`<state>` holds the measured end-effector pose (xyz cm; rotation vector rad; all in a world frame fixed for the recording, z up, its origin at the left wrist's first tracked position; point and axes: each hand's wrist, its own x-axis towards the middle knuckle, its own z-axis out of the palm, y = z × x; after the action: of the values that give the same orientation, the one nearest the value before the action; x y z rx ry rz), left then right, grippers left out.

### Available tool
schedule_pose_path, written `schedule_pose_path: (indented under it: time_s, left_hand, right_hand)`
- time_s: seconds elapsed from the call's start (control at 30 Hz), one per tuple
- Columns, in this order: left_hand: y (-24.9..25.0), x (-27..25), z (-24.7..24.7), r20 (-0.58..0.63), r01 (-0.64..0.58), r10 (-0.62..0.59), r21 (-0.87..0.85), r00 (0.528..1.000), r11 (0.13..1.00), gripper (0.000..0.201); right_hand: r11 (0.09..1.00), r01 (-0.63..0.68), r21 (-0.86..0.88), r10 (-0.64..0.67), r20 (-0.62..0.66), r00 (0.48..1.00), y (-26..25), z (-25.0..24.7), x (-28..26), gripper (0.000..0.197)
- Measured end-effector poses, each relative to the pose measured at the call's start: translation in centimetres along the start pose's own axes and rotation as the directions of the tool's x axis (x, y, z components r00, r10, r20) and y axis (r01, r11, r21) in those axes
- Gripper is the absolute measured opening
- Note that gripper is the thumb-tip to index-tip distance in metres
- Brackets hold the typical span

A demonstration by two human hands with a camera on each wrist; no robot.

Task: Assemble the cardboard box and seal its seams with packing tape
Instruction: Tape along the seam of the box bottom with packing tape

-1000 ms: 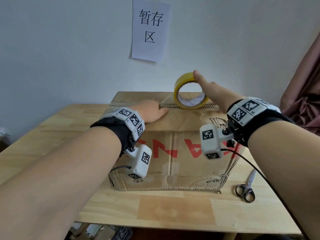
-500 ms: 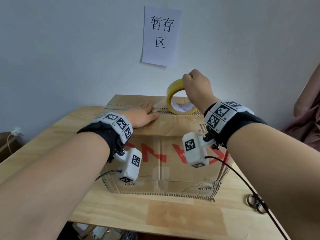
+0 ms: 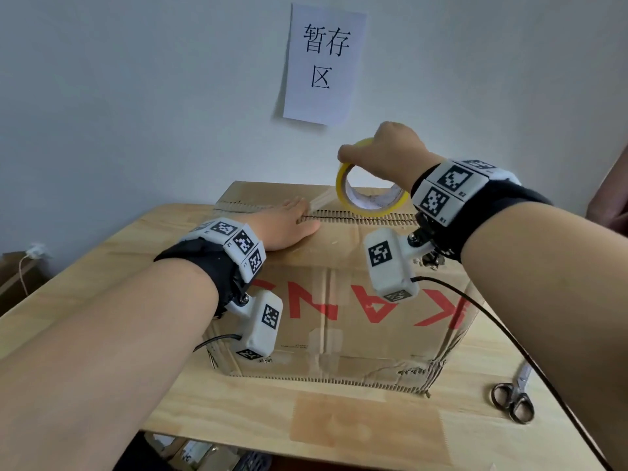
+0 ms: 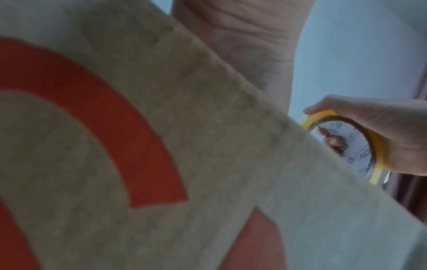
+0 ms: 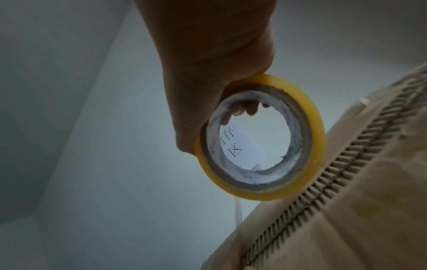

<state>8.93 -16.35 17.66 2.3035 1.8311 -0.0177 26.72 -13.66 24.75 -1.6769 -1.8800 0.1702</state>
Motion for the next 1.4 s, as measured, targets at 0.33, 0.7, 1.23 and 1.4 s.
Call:
schedule_pose_path:
  time_s: [0.33,0.7,1.23,1.4]
  left_hand:
    - [0.7,0.8,-0.1,0.066,0.062,-0.066,0.056,0.996,0.996,0.064]
    - [3.9,-0.2,-0.6,0.164,0.072,-0.089,0.109,0.982,0.991,0.056]
    - [-0.7,-0.3,-1.0,-0.123,0.011,-0.002,0.076,0.992,0.997,0.043]
    - [4.5,0.9,0.5,-0.130,-0.042,0.040,-0.014,0.991,0.999,0.037]
  right_hand:
    - [0.973,0.011,-0.230,-0.021,-0.041,0.999,3.6,0.1,-0.7,0.042]
    - [0.918,0.043,-0.394,-0.052,-0.013,0.999,2.8,1.4,0.0,0.034]
    - [0.926,0.010,-0.378,0.008,0.047,0.999,2.8,0.9,0.2,0.032]
    - [0.897,0.033,-0.441,-0.002,0.070,0.998,2.3,1.0,0.3,0.031]
